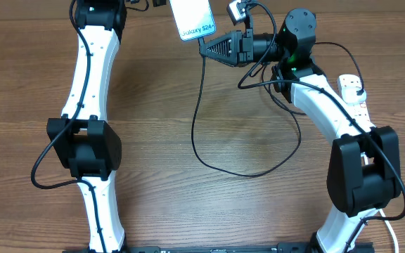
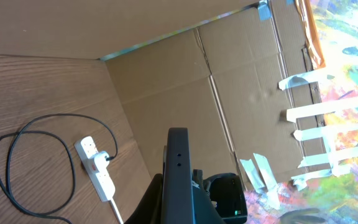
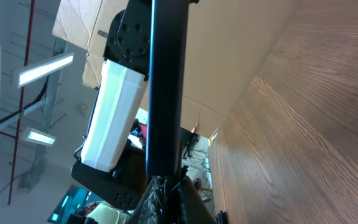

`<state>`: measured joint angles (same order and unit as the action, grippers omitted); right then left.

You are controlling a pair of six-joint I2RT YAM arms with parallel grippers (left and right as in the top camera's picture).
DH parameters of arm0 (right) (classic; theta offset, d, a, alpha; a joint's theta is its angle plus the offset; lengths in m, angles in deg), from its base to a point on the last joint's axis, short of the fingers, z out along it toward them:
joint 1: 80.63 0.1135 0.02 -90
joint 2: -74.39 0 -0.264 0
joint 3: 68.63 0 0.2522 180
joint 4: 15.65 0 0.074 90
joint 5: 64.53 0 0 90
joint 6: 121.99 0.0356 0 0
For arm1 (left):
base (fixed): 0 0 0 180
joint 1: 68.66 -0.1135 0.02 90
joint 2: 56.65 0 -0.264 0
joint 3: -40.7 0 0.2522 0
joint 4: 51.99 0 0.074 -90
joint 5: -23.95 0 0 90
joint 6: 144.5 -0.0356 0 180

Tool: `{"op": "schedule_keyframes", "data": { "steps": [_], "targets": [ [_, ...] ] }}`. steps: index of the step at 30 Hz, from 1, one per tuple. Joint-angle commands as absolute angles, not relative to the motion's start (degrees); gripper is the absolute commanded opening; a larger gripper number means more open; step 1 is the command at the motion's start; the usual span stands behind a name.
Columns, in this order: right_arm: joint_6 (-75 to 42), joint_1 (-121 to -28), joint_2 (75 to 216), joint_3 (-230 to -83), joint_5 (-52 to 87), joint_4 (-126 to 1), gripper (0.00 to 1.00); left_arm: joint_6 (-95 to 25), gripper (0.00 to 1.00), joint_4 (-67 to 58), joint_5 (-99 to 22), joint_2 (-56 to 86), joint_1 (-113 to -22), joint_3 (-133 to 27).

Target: Plug charger to phone and switch on socket

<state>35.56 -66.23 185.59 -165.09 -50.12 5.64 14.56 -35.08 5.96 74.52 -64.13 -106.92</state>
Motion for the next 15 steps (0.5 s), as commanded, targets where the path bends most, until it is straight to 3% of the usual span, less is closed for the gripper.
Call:
{"op": "schedule_keyframes", "data": {
  "steps": [1,15],
  "targets": [
    [35.8,-66.1,185.4,-166.1,-50.1,6.1,0.04,13.4,0.04,-35.5,5.4,73.0,-64.1,-108.2],
    [35.8,-66.1,185.4,-166.1,-50.5,6.1,0.04,13.4,0.04,-35.5,2.5,73.0,-64.1,-108.2]
  ]
}}
